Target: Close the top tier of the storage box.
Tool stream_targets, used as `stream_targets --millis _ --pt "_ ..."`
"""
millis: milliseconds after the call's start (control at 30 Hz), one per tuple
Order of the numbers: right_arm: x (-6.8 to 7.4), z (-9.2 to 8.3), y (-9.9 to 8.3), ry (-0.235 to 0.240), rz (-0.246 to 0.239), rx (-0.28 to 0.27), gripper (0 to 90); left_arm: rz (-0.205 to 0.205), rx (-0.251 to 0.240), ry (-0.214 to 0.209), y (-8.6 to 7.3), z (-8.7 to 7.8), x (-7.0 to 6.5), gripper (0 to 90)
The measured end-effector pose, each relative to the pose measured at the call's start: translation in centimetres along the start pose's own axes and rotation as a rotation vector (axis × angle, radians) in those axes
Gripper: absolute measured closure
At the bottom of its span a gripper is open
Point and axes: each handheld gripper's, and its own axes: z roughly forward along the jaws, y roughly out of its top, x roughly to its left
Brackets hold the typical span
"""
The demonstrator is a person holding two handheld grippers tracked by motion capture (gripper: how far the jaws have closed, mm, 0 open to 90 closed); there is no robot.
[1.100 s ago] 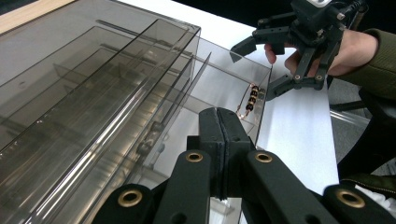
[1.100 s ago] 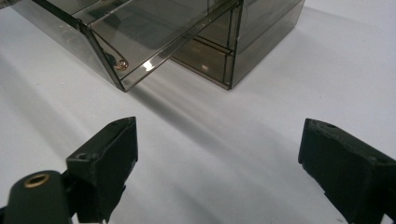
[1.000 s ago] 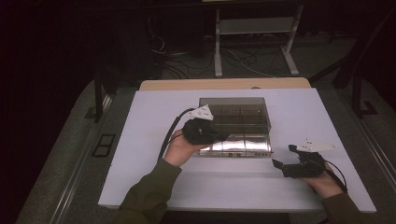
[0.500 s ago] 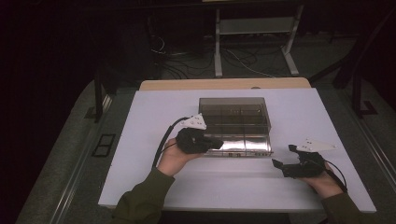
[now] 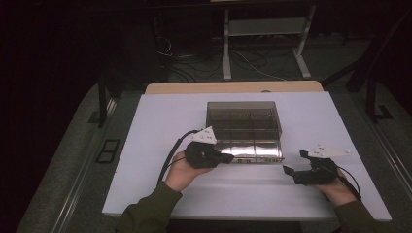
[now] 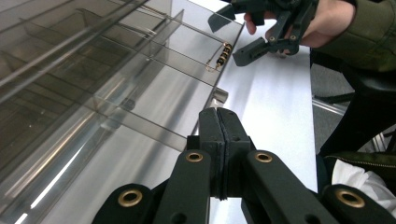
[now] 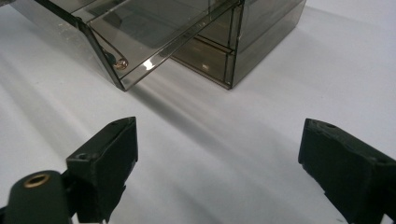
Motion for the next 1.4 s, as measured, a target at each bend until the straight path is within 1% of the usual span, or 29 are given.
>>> stream_targets --millis 100,200,367,533,600,767,967,1400 --pt "0.0 0.0 0.0 0.001 0.001 -0.003 11.3 0.001 0.009 0.002 -0.1 0.5 -0.2 89.1" --pt "0.0 0.0 0.0 0.001 0.001 -0.002 11.3 0.011 0.025 0.004 -0.2 0.9 -0.4 89.1" --pt "0.0 0.0 0.0 0.001 -0.001 -0.001 11.3 0.032 0.043 0.017 -0.3 1.4 -0.6 89.1" --pt "0.1 0.0 0.0 0.001 0.001 -0.002 11.3 0.034 0.051 0.030 -0.5 1.8 -0.7 89.1" --pt "0.1 0.0 0.0 0.001 0.000 -0.002 11.3 0.040 0.057 0.039 -0.5 2.0 -0.7 89.1" --pt "0.0 0.0 0.0 0.003 0.001 -0.002 11.3 0.040 0.053 0.055 -0.5 2.0 -0.7 89.2" --pt "0.1 0.0 0.0 0.004 0.000 -0.003 11.3 0.042 0.053 0.063 -0.6 2.1 -0.7 89.2" --pt "0.1 0.0 0.0 0.003 -0.002 -0.002 11.3 0.048 0.046 0.065 -0.5 2.2 -0.6 89.2"
